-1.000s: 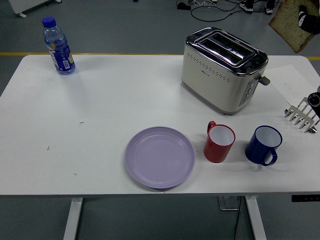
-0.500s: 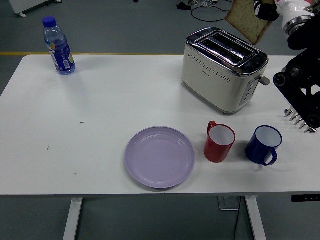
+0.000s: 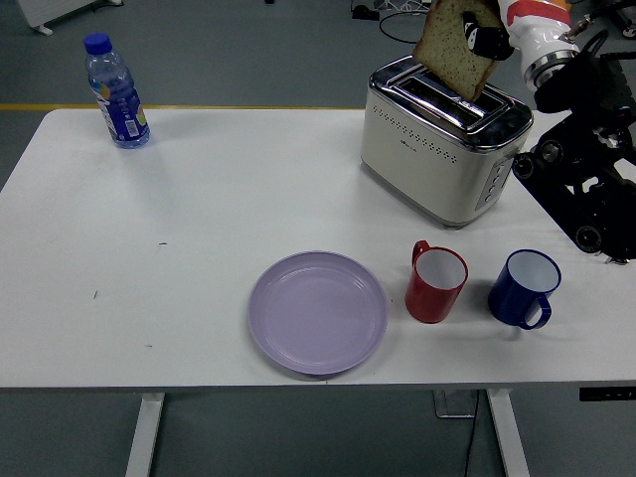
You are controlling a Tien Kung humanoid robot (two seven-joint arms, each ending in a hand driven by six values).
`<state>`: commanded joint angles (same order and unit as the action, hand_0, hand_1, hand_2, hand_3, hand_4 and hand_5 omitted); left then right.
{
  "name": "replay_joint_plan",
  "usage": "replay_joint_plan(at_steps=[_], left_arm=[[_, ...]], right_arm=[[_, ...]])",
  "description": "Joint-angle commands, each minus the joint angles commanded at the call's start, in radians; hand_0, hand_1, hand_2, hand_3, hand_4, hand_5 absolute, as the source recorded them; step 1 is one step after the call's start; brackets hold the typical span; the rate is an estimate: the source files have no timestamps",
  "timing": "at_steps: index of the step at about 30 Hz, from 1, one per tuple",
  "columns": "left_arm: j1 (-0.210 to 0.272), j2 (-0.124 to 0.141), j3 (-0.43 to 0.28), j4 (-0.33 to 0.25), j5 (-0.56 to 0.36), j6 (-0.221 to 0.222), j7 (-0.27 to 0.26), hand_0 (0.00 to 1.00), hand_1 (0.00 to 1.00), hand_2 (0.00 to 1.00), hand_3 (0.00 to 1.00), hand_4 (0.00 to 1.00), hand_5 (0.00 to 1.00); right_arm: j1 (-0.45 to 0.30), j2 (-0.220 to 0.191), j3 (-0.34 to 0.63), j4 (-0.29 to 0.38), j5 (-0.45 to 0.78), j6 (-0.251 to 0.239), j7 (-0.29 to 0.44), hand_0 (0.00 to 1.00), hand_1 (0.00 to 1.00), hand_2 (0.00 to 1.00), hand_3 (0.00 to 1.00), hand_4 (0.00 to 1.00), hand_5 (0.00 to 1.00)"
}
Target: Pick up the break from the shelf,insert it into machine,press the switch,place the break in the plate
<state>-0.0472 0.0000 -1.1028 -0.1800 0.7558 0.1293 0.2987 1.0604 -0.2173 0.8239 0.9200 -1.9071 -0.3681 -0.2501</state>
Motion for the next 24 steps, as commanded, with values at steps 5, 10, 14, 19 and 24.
replay_joint_plan(at_steps=[5, 10, 14, 19, 24], left_arm=[[-0.001, 0.0, -0.003, 0.0, 0.006, 0.001, 0.0, 0.649, 0.679, 0.747, 0.828, 0.638, 0.998], [-0.002, 0.0, -0.006, 0.0, 0.013, 0.001, -0.002, 0.65, 0.678, 0.746, 0.827, 0.638, 0.998], [-0.004, 0.0, -0.007, 0.0, 0.016, 0.002, -0.004, 0.65, 0.677, 0.744, 0.826, 0.637, 0.998], [-0.007, 0.0, -0.007, 0.0, 0.016, 0.005, -0.008, 0.65, 0.673, 0.741, 0.824, 0.636, 0.997], [-0.007, 0.0, -0.007, 0.0, 0.016, 0.006, -0.009, 0.65, 0.673, 0.741, 0.824, 0.636, 0.997]], right_arm=[[0.0, 0.006, 0.0, -0.02, 0.011, 0.001, 0.015, 0.211, 0.223, 0.334, 0.487, 0.436, 0.002], [0.003, 0.017, -0.007, -0.043, 0.025, 0.006, 0.021, 0.221, 0.223, 0.334, 0.488, 0.437, 0.002], [0.003, 0.025, -0.01, -0.059, 0.032, 0.013, 0.022, 0.235, 0.228, 0.338, 0.496, 0.44, 0.002], [0.005, 0.031, -0.01, -0.083, 0.026, 0.022, 0.02, 0.235, 0.228, 0.338, 0.496, 0.44, 0.002], [0.005, 0.033, -0.006, -0.096, 0.023, 0.066, -0.005, 0.275, 0.264, 0.395, 0.538, 0.453, 0.002]])
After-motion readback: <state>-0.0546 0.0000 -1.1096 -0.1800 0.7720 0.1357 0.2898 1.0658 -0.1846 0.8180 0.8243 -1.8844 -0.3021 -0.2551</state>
